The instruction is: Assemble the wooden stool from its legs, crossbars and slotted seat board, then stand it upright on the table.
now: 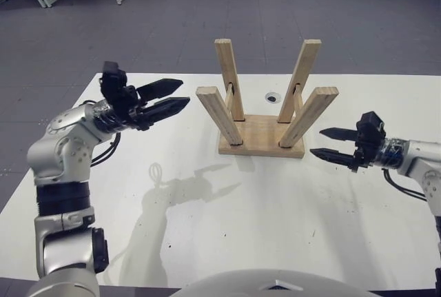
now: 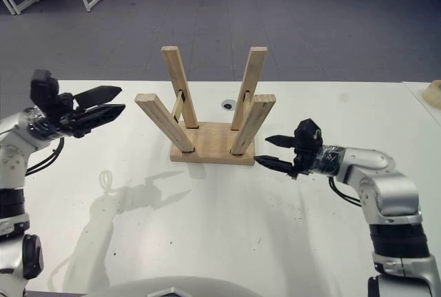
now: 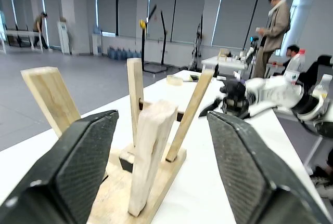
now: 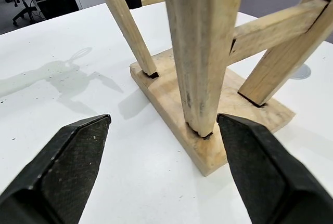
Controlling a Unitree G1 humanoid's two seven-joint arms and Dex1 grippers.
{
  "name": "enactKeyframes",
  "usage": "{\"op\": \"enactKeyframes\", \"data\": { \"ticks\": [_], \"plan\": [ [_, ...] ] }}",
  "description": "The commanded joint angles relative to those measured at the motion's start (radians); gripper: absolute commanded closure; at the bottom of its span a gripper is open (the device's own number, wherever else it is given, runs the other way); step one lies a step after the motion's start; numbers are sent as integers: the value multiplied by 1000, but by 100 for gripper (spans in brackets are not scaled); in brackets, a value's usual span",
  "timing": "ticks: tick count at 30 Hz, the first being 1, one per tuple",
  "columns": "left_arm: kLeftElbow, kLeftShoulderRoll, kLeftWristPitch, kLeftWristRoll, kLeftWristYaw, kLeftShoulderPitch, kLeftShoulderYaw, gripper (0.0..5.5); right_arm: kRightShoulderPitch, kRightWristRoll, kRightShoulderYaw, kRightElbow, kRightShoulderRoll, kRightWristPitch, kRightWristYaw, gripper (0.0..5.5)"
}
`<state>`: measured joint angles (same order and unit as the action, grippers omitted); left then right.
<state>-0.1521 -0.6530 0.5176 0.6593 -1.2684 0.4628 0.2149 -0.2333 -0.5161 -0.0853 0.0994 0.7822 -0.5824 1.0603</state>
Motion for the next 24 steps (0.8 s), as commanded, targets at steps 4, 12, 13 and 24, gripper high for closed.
{"op": "enactKeyframes", "data": {
  "ticks": [4,12,13,24],
  "plan": [
    [-217,32,-131,-116,-110,153,-131,233,-198,27,19,-116,-14,84,38,175],
    [-296,53,-169,-151,-206,213,-194,254,-339,27,86,-258,-78,194,200,213],
    [-309,62,-173,-153,-214,228,-198,279,-352,36,98,-287,-80,207,228,237],
    [-285,64,-117,-133,-323,211,-230,412,-405,74,148,-496,-72,239,432,418]
  ]
}}
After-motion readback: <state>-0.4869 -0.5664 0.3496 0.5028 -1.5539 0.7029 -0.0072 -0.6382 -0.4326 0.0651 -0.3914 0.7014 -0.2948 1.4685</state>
